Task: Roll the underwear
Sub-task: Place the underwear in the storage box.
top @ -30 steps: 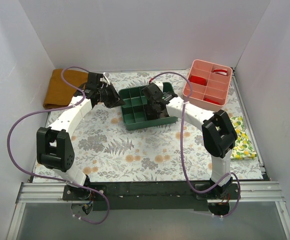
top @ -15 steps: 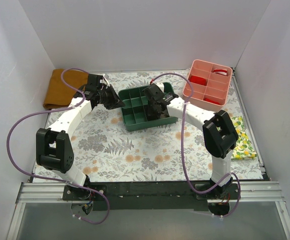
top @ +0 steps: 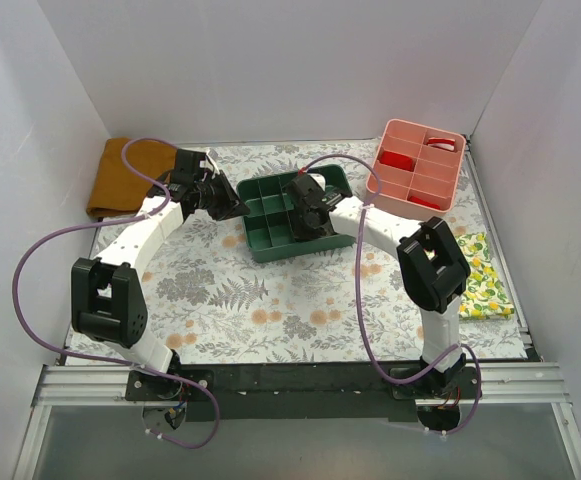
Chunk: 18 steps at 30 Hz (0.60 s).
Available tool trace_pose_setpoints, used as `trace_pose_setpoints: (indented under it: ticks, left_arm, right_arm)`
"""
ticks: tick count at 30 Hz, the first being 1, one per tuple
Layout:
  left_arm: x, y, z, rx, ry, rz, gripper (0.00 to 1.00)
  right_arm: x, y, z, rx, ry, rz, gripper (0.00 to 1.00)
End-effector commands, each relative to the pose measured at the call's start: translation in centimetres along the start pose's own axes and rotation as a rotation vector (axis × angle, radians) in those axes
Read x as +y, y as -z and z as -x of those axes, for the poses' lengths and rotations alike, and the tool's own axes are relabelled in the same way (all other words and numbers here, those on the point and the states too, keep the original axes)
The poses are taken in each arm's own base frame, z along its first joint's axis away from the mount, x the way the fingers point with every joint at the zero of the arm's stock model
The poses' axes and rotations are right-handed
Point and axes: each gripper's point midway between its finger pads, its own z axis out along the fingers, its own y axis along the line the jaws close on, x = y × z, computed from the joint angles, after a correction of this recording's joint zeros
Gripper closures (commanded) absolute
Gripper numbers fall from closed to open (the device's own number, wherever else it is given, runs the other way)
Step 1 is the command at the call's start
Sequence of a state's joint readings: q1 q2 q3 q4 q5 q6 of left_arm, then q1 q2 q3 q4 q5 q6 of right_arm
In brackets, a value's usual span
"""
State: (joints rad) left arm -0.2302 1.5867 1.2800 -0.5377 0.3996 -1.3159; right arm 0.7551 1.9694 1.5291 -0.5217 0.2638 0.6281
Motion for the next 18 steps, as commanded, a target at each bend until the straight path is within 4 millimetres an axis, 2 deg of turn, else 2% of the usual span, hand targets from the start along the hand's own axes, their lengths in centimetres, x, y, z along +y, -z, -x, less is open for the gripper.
trace_pose_setpoints:
  ticks: [1, 6, 8, 9, 10, 11, 12, 14, 15, 18]
  left_arm:
    - [-0.9, 2.0, 0.5, -0.059, -0.03, -0.025, 1.0]
    - [-0.8, 2.1, 0.5, -0.06, -0.03, -0.024, 1.0]
    - [-0.8, 2.1, 0.5, -0.062, -0.03, -0.021, 1.0]
    - [-0.7, 2.2, 0.4, -0.063, -0.029, -0.018, 1.0]
    - [-0.7, 2.3, 0.5, -0.068, -0.032, -0.014, 1.0]
    - [-0.7, 2.3, 0.5, -0.069, -0.034, -0.013, 1.0]
    - [-0.6, 2.4, 0.6, -0.074, -0.035, -0.01, 1.0]
    - [-0.5, 2.4, 0.6, -0.074, -0.034, -0.008, 1.0]
    - [-0.5, 2.3, 0.6, -0.072, -0.034, -0.008, 1.0]
    - [-0.6, 2.1, 0.5, -0.068, -0.029, -0.013, 1.0]
  right_arm:
    - [-3.6, -2.0, -8.1, 0.275, 0.069, -0.125, 0.99]
    - [-4.3, -3.1, -8.8, 0.312, 0.08, -0.165, 0.99]
    - [-4.5, -3.1, -8.3, 0.306, 0.079, -0.192, 0.99]
    - [-4.1, -2.5, -7.4, 0.265, 0.074, -0.18, 0.99]
    - [-4.1, -2.1, -7.3, 0.247, 0.081, -0.168, 0.99]
    - [-3.7, -1.6, -6.6, 0.211, 0.072, -0.142, 0.99]
    - [-2.9, -0.2, -4.5, 0.133, 0.055, -0.101, 0.99]
    - [-2.7, 1.2, -2.5, 0.051, 0.052, -0.086, 0.98]
    - [-2.2, 2.5, -1.1, 0.0, 0.046, -0.065, 0.98]
    - [-1.6, 4.3, 1.5, -0.078, 0.057, -0.043, 0.96]
